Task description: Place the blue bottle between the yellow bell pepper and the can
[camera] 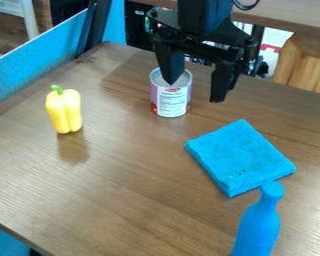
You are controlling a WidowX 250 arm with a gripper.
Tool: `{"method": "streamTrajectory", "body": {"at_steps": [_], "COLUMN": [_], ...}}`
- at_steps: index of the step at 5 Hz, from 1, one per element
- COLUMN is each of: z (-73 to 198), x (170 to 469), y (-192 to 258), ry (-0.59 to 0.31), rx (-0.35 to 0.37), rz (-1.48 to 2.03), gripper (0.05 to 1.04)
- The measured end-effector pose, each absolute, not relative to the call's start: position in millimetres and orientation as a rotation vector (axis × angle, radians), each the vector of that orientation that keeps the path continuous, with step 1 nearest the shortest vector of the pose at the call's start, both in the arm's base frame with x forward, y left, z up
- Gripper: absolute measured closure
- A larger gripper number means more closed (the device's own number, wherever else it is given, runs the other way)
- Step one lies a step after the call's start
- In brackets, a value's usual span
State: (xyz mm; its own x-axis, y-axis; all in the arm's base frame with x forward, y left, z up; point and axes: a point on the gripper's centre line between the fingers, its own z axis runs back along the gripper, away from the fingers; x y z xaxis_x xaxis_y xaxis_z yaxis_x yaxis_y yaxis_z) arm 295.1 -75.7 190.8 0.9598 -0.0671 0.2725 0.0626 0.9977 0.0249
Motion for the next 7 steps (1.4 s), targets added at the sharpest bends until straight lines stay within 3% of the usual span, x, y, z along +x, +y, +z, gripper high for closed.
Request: {"method": "streamTrajectory", "body": {"at_steps": [2, 5, 7], "z": [180, 191, 175], "x": [291, 253, 229], "y": [-81, -145, -177], "ry": [-0.227, -0.234, -0.246], "rx": [-0.008, -0.095, -0.078], "rz": [-0.073, -0.255, -0.373], "gripper": [0.082, 0.082, 0.082]}}
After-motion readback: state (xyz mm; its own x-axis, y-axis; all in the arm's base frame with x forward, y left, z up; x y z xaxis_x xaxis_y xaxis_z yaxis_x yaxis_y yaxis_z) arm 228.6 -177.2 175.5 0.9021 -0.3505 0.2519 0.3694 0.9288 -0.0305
